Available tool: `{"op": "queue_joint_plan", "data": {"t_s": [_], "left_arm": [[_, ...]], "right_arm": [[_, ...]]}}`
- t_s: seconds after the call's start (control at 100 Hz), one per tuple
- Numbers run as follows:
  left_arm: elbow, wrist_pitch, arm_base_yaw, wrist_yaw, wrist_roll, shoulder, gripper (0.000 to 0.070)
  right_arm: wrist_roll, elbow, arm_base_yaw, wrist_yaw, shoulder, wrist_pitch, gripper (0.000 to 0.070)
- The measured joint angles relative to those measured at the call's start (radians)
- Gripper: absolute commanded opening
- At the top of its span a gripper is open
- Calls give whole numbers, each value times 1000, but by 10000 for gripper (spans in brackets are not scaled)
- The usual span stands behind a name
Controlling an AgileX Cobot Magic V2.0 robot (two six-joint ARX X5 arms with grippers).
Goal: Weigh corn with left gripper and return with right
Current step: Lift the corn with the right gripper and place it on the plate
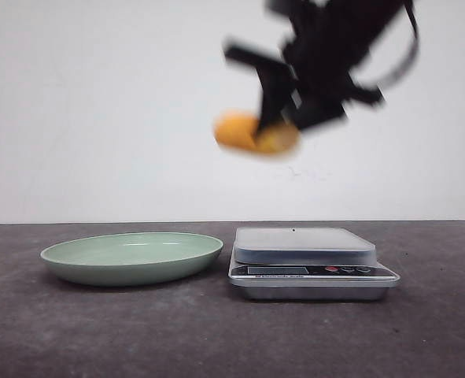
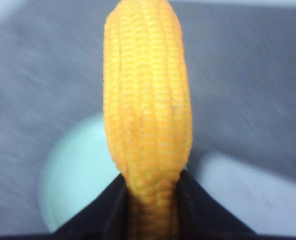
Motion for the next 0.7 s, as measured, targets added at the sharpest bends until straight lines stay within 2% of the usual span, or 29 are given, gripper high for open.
{"op": "queue_joint_plan", "data": {"t_s": [0.17,0.33,0.49,0.7], "left_arm": [[0,0,0,0,0,0,474],[0,0,0,0,0,0,474],[0,0,0,-10,0,0,474],[0,0,0,-27,0,0,474]], "right_arm": [[0,150,108,46,60,0,0],[5,280,159,54,193,-1,0],[63,340,157,101,340,0,0],[161,340,115,105,492,-63,0]]}}
